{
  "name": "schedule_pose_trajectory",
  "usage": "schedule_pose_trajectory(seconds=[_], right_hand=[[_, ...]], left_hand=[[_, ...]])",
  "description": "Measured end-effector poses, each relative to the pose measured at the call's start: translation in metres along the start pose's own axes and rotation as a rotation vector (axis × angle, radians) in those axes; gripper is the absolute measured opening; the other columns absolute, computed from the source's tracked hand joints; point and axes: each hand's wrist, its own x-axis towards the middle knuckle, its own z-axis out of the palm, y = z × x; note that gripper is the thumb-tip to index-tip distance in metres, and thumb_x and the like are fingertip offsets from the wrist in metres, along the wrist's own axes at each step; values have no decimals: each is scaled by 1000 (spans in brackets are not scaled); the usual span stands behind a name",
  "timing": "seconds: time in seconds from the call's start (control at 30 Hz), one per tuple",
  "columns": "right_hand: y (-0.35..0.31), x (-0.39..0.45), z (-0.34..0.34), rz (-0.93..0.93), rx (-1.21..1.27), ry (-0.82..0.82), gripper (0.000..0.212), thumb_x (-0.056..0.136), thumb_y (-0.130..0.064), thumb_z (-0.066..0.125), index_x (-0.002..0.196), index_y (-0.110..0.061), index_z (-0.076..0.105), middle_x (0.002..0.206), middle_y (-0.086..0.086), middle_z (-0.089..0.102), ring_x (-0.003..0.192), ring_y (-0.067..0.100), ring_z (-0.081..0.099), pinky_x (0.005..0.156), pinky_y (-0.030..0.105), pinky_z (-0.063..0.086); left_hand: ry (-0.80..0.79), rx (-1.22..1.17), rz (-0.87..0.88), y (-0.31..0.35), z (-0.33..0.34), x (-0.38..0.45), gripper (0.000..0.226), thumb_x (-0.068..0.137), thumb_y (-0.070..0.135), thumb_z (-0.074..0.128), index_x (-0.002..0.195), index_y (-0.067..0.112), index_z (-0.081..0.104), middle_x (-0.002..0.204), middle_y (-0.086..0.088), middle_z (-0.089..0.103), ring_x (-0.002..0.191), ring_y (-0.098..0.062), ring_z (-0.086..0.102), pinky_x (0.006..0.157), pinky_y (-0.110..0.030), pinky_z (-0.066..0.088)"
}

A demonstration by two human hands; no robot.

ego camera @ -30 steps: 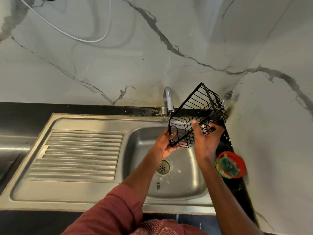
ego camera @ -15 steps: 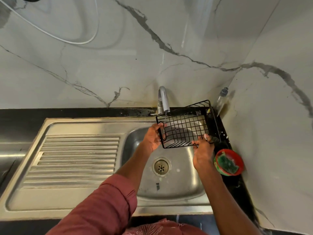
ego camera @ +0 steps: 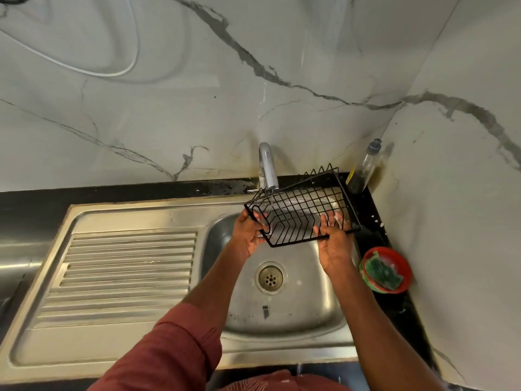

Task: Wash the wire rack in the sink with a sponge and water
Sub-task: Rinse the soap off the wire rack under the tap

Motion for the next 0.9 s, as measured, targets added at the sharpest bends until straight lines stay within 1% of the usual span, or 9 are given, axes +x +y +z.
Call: schedule_pose_trajectory(seconds=[0.07,0.13,0.27,0.4,0.47,0.63,0.77,0.83,0.9], right_hand=[[3,3,2,3,11,-9,70,83,22,46,140,-19,53,143,4,60,126,22,62,81,33,50],[6,5,6,6,10,-6,64,85,19,48,138,-18,54,138,5,64,125,24,63,81,34,49],[12,5,12,74,-31,22,48,89,15,48,123,-19,58,131,9,67,119,28,66,83,38,50],[27,2,3,158,-67,42,53,95,14,43,138,-14,55,131,9,67,110,28,69,85,41,54],[34,0,-3,200,-80,51,52,96,14,42,139,-13,54,130,9,67,105,27,71,84,41,56],[46,-7,-8,289,-140,84,46,97,15,37,133,-9,54,127,15,66,100,30,70,85,45,55],[51,-16,-9,360,-186,43,47,98,15,32,130,-12,52,128,14,64,97,29,69,89,47,52],[52,-19,-7,381,-218,16,48,98,14,33,133,-13,51,128,12,64,99,28,69,86,45,52],[55,-23,-5,399,-256,-16,45,98,11,37,132,-14,51,128,11,65,105,28,68,86,44,51]], left_hand=[[21,-52,14,-3,-4,4,48,82,-28,46,74,19,54,111,-11,75,105,-37,68,104,-71,44],[72,-57,22,-2,-5,4,48,80,-28,45,73,19,52,115,-11,76,113,-38,67,103,-69,46],[249,-35,13,-2,-10,-5,45,81,-21,41,76,21,58,101,-6,75,111,-35,69,98,-55,51],[364,-57,27,-12,-20,-16,44,78,-18,36,81,19,60,95,-2,77,112,-29,68,91,-48,49],[403,-76,38,-16,-25,-25,43,77,-19,36,81,17,59,92,-2,78,109,-27,70,90,-48,49],[426,27,112,-21,-47,-46,29,89,-2,51,82,22,64,85,-5,71,90,-27,66,77,-45,49],[486,65,197,-20,-57,-62,21,90,-1,60,90,20,65,78,-5,71,78,-25,65,67,-42,50],[526,75,239,-18,-59,-69,21,91,-3,62,90,18,64,78,-7,71,76,-26,66,65,-42,51],[564,119,295,-17,-61,-78,18,90,-2,65,94,15,65,86,-11,72,80,-28,67,67,-43,56]])
